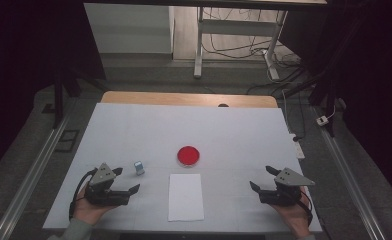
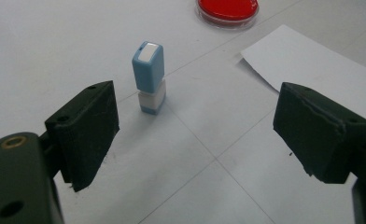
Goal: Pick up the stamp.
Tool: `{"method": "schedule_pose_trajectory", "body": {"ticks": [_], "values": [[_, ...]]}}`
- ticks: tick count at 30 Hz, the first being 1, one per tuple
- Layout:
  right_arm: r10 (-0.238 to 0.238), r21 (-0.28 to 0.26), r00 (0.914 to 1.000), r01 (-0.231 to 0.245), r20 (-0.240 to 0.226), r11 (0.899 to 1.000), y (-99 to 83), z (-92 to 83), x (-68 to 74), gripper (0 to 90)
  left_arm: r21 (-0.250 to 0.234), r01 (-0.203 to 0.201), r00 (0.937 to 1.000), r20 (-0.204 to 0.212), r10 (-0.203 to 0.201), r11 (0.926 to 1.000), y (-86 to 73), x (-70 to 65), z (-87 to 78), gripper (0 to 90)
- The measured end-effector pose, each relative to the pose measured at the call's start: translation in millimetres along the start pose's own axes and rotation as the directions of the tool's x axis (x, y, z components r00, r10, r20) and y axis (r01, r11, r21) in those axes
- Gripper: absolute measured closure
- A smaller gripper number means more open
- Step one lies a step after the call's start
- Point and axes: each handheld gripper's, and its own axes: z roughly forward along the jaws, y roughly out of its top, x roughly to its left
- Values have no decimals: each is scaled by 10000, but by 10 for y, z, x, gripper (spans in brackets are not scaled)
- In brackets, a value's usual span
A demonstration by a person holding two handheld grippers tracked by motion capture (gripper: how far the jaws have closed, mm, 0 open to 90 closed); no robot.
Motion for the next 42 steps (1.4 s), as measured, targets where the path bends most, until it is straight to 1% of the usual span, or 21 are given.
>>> {"method": "schedule_pose_trajectory", "body": {"ticks": [4, 6, 10, 17, 18, 22, 28, 33, 37, 40, 42], "values": [[10, -45, 10000, -10, -63, 10000, 0, 0, 1, 209, -25, 93, 9999, -71, -93, 10000, -7, 14, -7, 149], [74, 104, 9999, -73, -92, 9999, -14, 9, -1, 215, -36, 124, 9999, -118, -125, 9999, -12, 16, -14, 148], [148, 106, 9998, -146, -161, 9998, -26, 21, -8, 224, -48, 153, 9997, -174, -154, 9999, -8, 18, -20, 149], [124, 80, 9997, -123, -208, 9999, -18, 21, 3, 234, -21, 159, 9997, -210, -159, 9999, -6, 21, -12, 152], [75, 94, 9999, -73, -151, 9999, -17, 18, 3, 236, -39, 166, 9996, -215, -167, 9999, -6, 21, -13, 152], [69, 76, 9998, -68, -160, 9999, -16, 19, 4, 239, -21, 188, 9996, -233, -188, 9998, -3, 22, -10, 153], [69, 142, 9998, -66, -199, 9999, -17, 25, 11, 241, -1, 124, 9995, -297, -124, 9999, 10, 18, -11, 157], [29, 194, 9998, -26, -186, 9998, -18, 29, 15, 241, -31, 241, 9993, -295, -242, 9997, 25, 25, -14, 163], [41, 174, 9998, -37, -218, 9998, -16, 31, 22, 241, -61, 65, 9990, -447, -68, 10000, 60, 17, -24, 174], [48, 173, 9997, -44, -229, 9998, -16, 29, 23, 242, -47, -216, 9977, -644, 212, 9998, 109, -2, -27, 178], [38, 217, 9998, -34, -204, 9998, -18, 26, 23, 242, -42, -331, 9971, -687, 328, 9994, 144, -11, -26, 181]]}}
